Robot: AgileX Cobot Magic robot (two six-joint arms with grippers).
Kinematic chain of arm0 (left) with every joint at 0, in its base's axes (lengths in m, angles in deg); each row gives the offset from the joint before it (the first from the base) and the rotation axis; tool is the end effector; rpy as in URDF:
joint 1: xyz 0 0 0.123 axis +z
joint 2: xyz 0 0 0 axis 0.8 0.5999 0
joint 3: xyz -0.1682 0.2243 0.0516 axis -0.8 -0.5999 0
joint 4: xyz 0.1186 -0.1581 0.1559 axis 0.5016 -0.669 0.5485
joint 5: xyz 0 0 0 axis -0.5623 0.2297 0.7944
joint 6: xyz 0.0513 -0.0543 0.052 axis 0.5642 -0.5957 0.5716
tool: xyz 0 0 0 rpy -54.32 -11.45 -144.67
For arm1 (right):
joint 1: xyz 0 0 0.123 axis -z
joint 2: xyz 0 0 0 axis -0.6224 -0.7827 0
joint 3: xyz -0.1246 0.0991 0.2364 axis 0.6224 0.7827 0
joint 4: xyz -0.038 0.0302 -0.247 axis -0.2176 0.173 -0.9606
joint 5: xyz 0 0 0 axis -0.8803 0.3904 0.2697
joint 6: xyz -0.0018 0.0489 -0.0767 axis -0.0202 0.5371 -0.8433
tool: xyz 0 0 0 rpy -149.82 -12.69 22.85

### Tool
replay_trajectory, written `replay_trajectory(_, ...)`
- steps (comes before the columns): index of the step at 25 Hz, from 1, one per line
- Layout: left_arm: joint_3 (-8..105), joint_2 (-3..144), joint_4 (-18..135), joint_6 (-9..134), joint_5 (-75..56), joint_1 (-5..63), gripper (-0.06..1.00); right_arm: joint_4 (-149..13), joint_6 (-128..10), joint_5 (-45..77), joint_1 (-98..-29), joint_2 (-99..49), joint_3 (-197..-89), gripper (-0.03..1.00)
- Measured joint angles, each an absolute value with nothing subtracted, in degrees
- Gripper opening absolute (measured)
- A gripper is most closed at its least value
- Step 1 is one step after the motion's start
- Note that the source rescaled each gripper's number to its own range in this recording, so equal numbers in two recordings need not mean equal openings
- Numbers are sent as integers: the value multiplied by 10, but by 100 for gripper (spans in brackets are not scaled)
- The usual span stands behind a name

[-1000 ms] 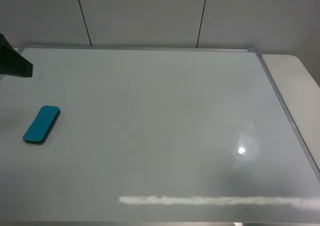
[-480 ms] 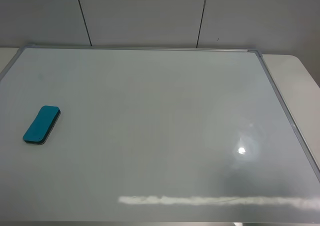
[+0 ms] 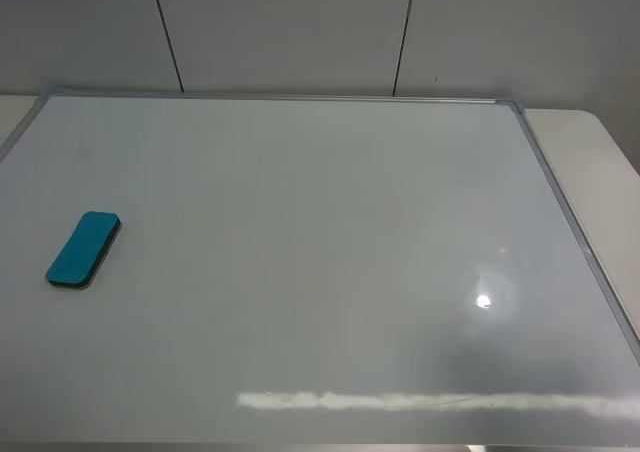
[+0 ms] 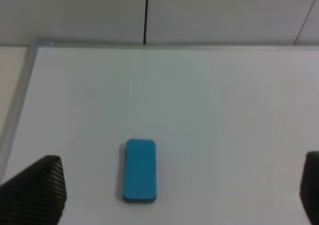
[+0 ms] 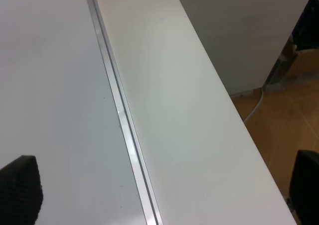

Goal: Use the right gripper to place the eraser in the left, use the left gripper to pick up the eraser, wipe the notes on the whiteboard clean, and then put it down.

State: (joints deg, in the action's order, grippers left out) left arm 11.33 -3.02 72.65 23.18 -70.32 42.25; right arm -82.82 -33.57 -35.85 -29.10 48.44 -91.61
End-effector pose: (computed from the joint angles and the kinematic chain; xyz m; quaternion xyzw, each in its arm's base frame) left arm -0.0419 0.0093 0.3330 0.0377 0.8031 -0.0767 0.5897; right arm -0.0073 -0.0084 0.2783 0.0881 0.8456 -0.0924 0.5183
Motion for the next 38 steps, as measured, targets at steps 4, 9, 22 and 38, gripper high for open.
replay_trajectory(4,78,-30,727,295,-713,423,89,-828,-336,-359,-291,484,-916,100)
replay_trajectory(9,0,-30,718,311,-702,423,89,-828,-336,-359,-291,484,-916,100)
replay_trajectory(22,-17,-30,713,288,-666,423,89,-828,-336,-359,-291,484,-916,100)
replay_trajectory(38,-19,-30,718,265,-665,498,89,-828,-336,-359,-291,484,-916,100)
